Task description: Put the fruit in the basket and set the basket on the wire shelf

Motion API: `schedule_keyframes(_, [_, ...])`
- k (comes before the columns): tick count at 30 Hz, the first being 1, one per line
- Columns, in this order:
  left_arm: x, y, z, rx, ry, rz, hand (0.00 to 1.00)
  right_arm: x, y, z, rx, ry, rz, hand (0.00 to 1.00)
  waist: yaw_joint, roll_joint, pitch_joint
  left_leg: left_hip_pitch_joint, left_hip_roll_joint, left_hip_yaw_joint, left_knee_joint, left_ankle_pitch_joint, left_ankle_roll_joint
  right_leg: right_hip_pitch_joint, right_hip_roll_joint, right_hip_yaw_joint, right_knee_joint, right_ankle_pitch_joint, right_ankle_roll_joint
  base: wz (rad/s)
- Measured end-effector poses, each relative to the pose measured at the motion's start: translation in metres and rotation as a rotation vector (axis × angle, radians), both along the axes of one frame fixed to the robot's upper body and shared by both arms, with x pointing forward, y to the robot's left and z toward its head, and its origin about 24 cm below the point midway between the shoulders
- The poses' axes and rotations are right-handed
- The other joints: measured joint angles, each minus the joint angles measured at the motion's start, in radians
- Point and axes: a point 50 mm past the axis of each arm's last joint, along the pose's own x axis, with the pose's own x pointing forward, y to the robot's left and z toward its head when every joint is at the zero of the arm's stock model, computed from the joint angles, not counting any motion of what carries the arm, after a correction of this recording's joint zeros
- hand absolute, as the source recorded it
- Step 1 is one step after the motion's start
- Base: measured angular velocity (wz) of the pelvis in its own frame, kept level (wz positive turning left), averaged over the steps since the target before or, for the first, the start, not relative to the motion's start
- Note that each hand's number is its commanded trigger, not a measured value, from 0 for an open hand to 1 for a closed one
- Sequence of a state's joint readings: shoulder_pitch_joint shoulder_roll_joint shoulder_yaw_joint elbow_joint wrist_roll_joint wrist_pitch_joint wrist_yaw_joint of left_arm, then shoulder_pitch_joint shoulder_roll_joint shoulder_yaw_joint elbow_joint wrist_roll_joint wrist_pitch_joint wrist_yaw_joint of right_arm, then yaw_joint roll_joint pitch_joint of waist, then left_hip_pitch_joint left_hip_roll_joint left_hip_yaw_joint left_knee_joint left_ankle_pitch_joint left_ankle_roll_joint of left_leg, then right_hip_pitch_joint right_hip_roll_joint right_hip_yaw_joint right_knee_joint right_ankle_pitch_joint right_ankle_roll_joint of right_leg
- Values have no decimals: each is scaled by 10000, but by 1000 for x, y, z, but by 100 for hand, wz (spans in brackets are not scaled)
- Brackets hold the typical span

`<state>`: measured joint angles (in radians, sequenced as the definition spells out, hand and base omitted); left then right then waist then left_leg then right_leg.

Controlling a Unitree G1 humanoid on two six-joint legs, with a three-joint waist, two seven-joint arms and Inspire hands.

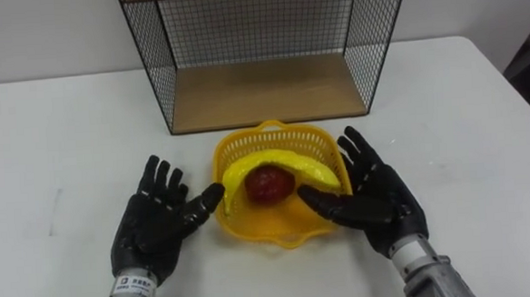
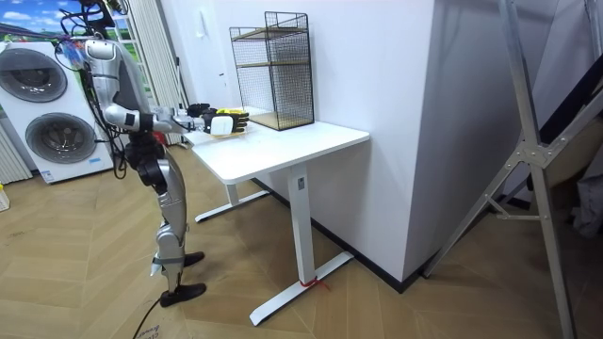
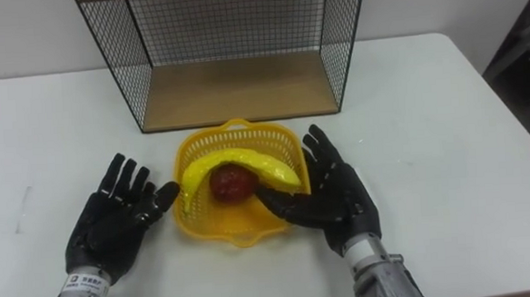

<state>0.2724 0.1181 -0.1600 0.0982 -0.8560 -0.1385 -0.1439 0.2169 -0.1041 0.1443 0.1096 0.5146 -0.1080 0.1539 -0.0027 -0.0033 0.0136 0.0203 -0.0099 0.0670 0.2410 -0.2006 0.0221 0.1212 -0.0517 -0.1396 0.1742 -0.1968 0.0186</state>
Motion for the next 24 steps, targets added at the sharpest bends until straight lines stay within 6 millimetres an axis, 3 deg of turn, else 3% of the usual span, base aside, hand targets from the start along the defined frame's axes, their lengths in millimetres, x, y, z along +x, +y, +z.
schedule_keyframes(7, [4,-28,2,-207,-139,-1069,0,6,19,4,220,-252,803,0,-196,3,40,-55,3,2,0,0,0,-31,6,6,5,0,0,0])
schedule_keyframes(15, [7,-33,5,-199,-364,-1191,0,9,20,6,380,-369,744,0,-179,-116,112,-94,8,38,-1,1,0,-114,2,27,15,0,0,0])
schedule_keyframes(24, [7,-33,6,-191,-446,-1139,0,12,22,9,459,-505,794,0,-182,-125,109,-203,19,55,-8,1,-1,-253,8,11,48,0,0,0])
